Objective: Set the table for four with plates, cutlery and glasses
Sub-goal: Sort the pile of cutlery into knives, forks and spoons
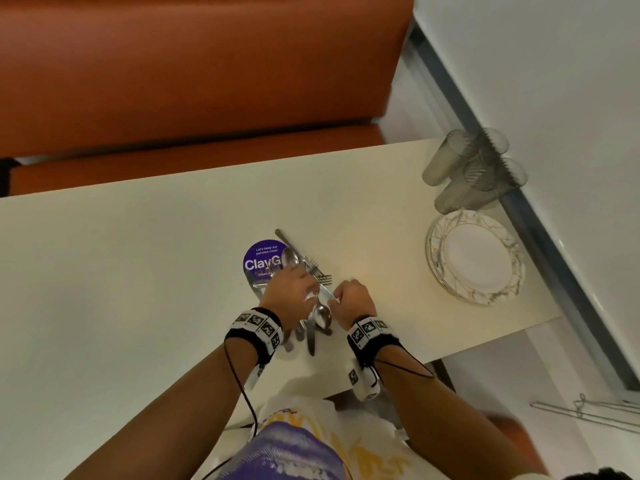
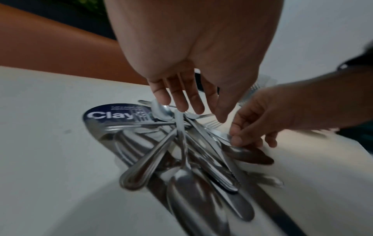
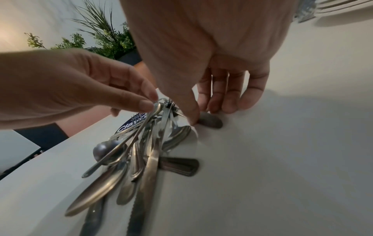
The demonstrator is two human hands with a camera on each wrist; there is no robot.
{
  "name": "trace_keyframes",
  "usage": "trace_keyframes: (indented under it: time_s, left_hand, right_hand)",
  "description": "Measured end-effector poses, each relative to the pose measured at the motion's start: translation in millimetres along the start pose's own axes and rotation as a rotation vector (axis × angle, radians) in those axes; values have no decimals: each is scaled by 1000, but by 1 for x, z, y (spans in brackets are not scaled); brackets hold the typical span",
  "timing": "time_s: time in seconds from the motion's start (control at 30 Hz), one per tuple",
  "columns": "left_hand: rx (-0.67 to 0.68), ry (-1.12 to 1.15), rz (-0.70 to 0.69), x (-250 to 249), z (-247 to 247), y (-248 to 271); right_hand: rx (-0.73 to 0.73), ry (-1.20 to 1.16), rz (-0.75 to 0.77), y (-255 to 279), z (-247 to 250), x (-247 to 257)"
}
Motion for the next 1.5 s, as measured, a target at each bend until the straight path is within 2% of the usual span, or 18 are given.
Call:
trace_keyframes:
  time_s: [0.1,0.23,0.43,0.63,0.8,0.97,1.13,1.3,1.5]
  left_hand:
    - [123,-88,-86,-7,-14,2]
    - [163,-72,-36,2,-20,9]
    - [147,-71,-16,5,-21,7]
    - [-25,-148,-97,-4,-22,3]
    - [133,-167,-132,-1,-37,-5]
    - [90,-80,-87,0,-36,-7]
    - [25,-31,-87,-2,-31,-9]
    - [-4,-27,-54,-2,-31,-11]
    - [-4,-23,-16,-3,-31,-11]
  right_hand:
    - [3,4,-3,0,0,-6]
    - [19,-5,-12,-4,6,-17]
    - [28,-54,-19,-9,20,-38]
    - [77,-14,0,-8,21,-40]
    - [78,-137,-46,-14,34,-48]
    - [68,-299,-146,-24,39,-66]
    - [76,-458,-178,-25,40,-70]
    - [-80,-899,-402,-30,55,-74]
    - [-159,-1138,-492,-37,67,-70]
Point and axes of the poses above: each hand's wrist, its own y-axis away from the middle knuckle, its own z-axis out of the back of the hand, x = y × z, the point moved 4 cm from there along -y, towards the middle knuckle, and after that the axes turned 10 degrees about -x, right-handed, at the moved point
